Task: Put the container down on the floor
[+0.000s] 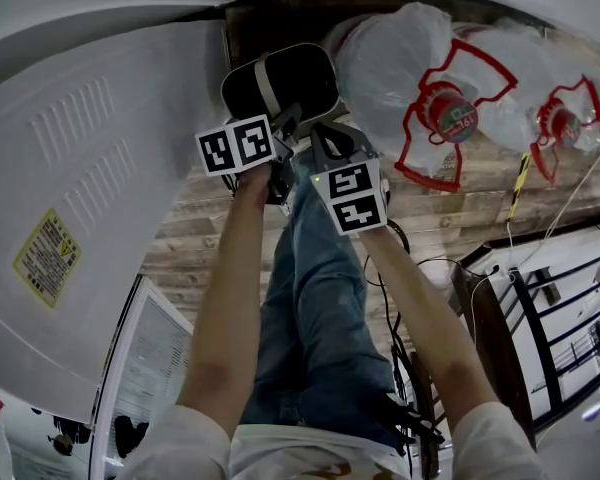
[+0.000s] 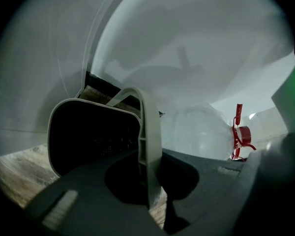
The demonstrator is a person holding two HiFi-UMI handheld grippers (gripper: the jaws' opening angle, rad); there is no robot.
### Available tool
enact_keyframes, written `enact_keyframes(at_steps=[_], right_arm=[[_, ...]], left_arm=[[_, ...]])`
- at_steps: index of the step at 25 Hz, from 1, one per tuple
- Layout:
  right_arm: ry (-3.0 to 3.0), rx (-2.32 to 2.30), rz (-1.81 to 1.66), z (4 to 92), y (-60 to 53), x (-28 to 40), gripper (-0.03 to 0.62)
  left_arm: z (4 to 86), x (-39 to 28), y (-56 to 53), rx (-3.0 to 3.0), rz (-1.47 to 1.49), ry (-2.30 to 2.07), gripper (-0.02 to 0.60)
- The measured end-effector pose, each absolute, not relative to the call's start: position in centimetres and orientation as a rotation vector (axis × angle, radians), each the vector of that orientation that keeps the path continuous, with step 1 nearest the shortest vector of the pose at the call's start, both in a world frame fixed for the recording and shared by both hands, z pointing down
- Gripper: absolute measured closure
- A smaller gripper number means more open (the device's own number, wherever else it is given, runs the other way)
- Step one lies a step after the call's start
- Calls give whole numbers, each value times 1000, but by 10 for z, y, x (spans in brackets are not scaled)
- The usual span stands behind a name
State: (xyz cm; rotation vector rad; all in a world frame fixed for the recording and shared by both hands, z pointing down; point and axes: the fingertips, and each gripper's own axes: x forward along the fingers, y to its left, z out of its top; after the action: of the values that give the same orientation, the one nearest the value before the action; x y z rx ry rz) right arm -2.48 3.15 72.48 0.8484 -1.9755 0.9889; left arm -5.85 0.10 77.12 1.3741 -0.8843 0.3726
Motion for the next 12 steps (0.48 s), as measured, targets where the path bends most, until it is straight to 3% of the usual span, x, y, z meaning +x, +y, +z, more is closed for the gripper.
enact_keyframes(at_steps=[12], right_arm=[[-1972,854,998,732,27,-29,568]], left_arm=[[791,-71,5,1345,396,-918,558]])
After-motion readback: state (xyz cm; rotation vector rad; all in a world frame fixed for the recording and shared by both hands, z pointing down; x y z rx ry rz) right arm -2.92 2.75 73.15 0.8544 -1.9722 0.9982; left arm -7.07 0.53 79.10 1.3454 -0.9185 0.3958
